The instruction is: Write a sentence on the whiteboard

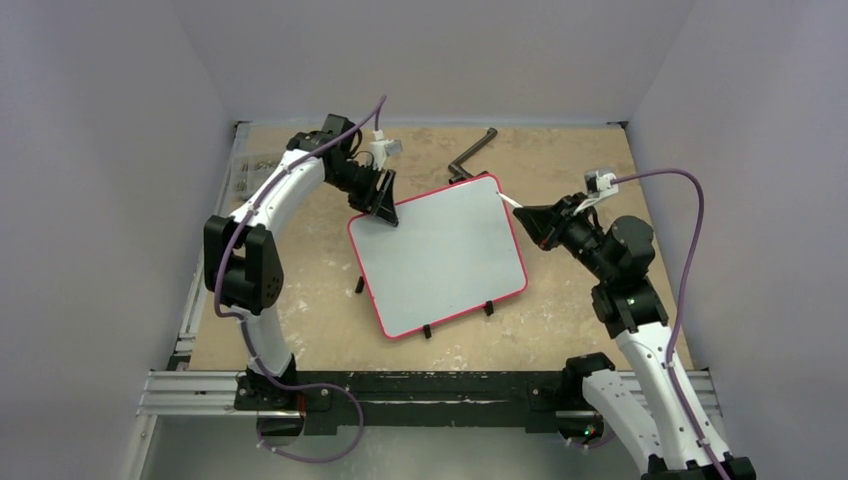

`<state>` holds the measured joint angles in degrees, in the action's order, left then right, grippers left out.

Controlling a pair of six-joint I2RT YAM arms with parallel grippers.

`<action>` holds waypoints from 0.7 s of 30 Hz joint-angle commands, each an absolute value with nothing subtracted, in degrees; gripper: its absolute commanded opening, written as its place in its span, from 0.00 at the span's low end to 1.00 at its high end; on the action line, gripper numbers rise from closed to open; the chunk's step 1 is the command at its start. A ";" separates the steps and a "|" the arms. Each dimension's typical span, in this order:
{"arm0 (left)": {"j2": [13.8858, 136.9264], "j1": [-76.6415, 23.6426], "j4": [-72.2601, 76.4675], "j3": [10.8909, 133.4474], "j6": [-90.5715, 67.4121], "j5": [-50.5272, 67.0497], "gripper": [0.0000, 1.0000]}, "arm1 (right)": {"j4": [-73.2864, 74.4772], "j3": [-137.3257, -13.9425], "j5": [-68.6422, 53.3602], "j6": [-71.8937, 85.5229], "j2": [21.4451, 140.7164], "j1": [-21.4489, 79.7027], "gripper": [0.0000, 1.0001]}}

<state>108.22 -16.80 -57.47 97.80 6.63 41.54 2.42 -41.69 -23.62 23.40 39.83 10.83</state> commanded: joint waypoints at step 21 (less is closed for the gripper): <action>100.98 -17.78 -59.46 92.99 10.73 47.95 0.18 | -5.11 -40.63 -34.73 26.62 43.16 10.96 0.00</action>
